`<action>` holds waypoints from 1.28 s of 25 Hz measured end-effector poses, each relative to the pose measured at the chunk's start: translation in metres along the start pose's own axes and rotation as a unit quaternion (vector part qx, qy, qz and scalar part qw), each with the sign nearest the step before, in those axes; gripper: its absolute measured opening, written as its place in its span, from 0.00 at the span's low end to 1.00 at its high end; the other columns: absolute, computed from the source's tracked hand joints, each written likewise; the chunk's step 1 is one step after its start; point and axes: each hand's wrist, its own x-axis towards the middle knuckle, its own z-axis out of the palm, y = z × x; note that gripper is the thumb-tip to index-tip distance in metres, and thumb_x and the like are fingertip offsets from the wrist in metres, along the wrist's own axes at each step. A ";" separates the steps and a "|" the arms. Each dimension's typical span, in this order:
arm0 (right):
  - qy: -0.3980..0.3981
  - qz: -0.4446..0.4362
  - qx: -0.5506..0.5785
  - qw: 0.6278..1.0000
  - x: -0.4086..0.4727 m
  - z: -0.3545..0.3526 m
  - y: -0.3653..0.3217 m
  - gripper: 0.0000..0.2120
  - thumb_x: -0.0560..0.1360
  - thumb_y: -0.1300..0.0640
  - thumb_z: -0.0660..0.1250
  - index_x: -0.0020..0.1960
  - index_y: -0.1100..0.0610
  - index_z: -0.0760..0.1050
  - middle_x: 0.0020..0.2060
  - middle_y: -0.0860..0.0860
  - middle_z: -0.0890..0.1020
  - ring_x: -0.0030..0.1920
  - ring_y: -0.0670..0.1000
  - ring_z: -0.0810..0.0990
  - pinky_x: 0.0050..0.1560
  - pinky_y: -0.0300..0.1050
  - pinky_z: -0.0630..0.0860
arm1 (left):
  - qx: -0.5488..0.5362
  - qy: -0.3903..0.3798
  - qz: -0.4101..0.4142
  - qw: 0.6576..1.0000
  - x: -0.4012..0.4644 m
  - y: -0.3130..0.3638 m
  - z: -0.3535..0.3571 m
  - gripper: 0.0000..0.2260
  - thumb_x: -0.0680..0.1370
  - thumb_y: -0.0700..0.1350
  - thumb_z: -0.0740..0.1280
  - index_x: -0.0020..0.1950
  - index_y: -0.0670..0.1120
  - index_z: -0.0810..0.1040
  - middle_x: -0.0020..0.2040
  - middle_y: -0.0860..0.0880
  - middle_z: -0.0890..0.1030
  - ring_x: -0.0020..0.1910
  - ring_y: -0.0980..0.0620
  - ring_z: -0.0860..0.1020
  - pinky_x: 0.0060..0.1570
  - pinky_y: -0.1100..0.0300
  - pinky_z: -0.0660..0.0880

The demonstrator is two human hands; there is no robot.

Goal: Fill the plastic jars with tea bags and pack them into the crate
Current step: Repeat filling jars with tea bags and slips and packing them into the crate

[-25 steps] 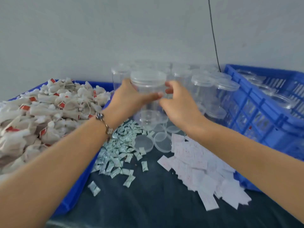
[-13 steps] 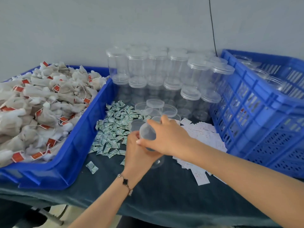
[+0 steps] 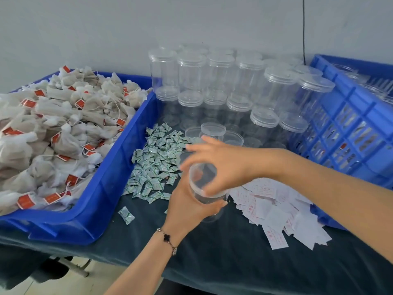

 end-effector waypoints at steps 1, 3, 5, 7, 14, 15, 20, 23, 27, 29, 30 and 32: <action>0.031 0.053 -0.054 0.997 0.003 0.003 -0.008 0.28 0.72 0.39 0.63 0.71 0.40 0.62 0.74 0.50 0.61 0.73 0.51 0.55 0.69 0.52 0.60 | -0.012 -0.008 0.000 1.000 0.001 -0.001 0.001 0.35 0.55 0.59 0.77 0.60 0.57 0.71 0.52 0.57 0.81 0.52 0.62 0.79 0.52 0.62 0.76; 0.042 0.153 -0.215 0.964 0.010 0.015 -0.023 0.32 0.72 0.30 0.53 0.69 0.47 0.66 0.60 0.54 0.75 0.58 0.58 0.74 0.43 0.47 0.71 | -0.018 -0.009 0.002 1.000 0.002 0.000 0.001 0.37 0.54 0.58 0.77 0.61 0.53 0.71 0.54 0.59 0.79 0.53 0.60 0.78 0.51 0.57 0.77; -0.008 0.149 -0.264 0.953 0.014 0.015 -0.034 0.24 0.76 0.37 0.56 0.63 0.52 0.71 0.44 0.50 0.76 0.42 0.52 0.75 0.31 0.42 0.62 | -0.003 -0.011 0.005 1.000 0.001 0.000 0.001 0.37 0.54 0.58 0.77 0.61 0.57 0.70 0.53 0.62 0.77 0.52 0.63 0.77 0.50 0.58 0.77; -0.108 0.096 -0.228 0.963 0.015 0.000 -0.033 0.22 0.74 0.51 0.65 0.66 0.47 0.67 0.46 0.49 0.74 0.39 0.49 0.70 0.30 0.42 0.62 | -0.001 -0.009 -0.008 1.000 0.000 -0.002 0.001 0.37 0.52 0.60 0.77 0.58 0.66 0.65 0.53 0.59 0.78 0.52 0.62 0.78 0.50 0.60 0.76; 0.085 0.132 -0.277 0.948 0.011 0.006 -0.036 0.34 0.70 0.27 0.54 0.59 0.54 0.71 0.39 0.51 0.71 0.43 0.55 0.74 0.31 0.43 0.62 | -0.021 -0.007 -0.021 1.000 0.002 -0.004 0.004 0.37 0.52 0.60 0.77 0.57 0.56 0.70 0.52 0.54 0.80 0.51 0.56 0.80 0.51 0.55 0.78; 0.070 0.149 -0.301 0.939 0.013 0.009 -0.038 0.33 0.71 0.27 0.53 0.55 0.55 0.73 0.37 0.50 0.71 0.39 0.54 0.73 0.29 0.42 0.59 | -0.020 -0.005 -0.019 1.000 0.001 -0.004 0.004 0.36 0.51 0.59 0.77 0.56 0.59 0.68 0.52 0.55 0.79 0.52 0.57 0.79 0.51 0.57 0.78; -0.072 0.093 -0.211 0.970 0.011 -0.005 -0.030 0.29 0.68 0.50 0.71 0.66 0.45 0.64 0.46 0.50 0.67 0.37 0.50 0.70 0.31 0.44 0.66 | -0.023 -0.008 -0.005 1.000 0.001 -0.003 0.001 0.36 0.52 0.60 0.77 0.56 0.63 0.65 0.55 0.57 0.78 0.54 0.61 0.77 0.52 0.62 0.75; -0.087 0.050 -0.168 0.981 0.004 -0.006 -0.024 0.34 0.68 0.62 0.72 0.66 0.39 0.61 0.55 0.51 0.62 0.52 0.56 0.70 0.39 0.49 0.74 | -0.024 -0.009 0.006 1.000 0.001 -0.003 0.001 0.39 0.52 0.59 0.77 0.61 0.57 0.68 0.55 0.56 0.79 0.54 0.61 0.78 0.51 0.63 0.75; 0.056 -0.004 -0.061 0.997 -0.005 -0.032 -0.001 0.35 0.64 0.66 0.72 0.57 0.36 0.60 0.53 0.47 0.61 0.48 0.53 0.71 0.28 0.41 0.71 | -0.029 -0.013 0.008 0.999 0.000 -0.006 0.000 0.38 0.53 0.59 0.78 0.60 0.58 0.68 0.58 0.60 0.75 0.58 0.66 0.73 0.55 0.74 0.69; 0.101 0.086 0.004 0.991 -0.010 -0.048 0.022 0.40 0.61 0.57 0.77 0.61 0.35 0.56 0.52 0.48 0.62 0.39 0.50 0.75 0.27 0.38 0.70 | -0.024 -0.013 0.009 1.000 -0.001 -0.007 0.000 0.38 0.53 0.60 0.77 0.60 0.58 0.67 0.59 0.61 0.72 0.61 0.67 0.70 0.56 0.76 0.66; 0.080 0.142 0.001 0.987 -0.010 -0.049 0.035 0.40 0.61 0.53 0.78 0.63 0.36 0.57 0.53 0.49 0.64 0.40 0.50 0.76 0.30 0.39 0.71 | -0.023 -0.015 0.009 1.000 -0.002 -0.007 0.000 0.39 0.53 0.61 0.77 0.60 0.57 0.67 0.60 0.61 0.72 0.61 0.66 0.70 0.57 0.75 0.65; -0.017 0.209 0.049 0.976 -0.001 -0.036 0.061 0.36 0.62 0.53 0.79 0.62 0.40 0.61 0.52 0.49 0.69 0.44 0.48 0.75 0.36 0.42 0.75 | -0.016 -0.027 0.007 0.999 -0.002 -0.001 -0.002 0.39 0.52 0.62 0.77 0.60 0.58 0.67 0.59 0.61 0.72 0.61 0.65 0.71 0.57 0.74 0.66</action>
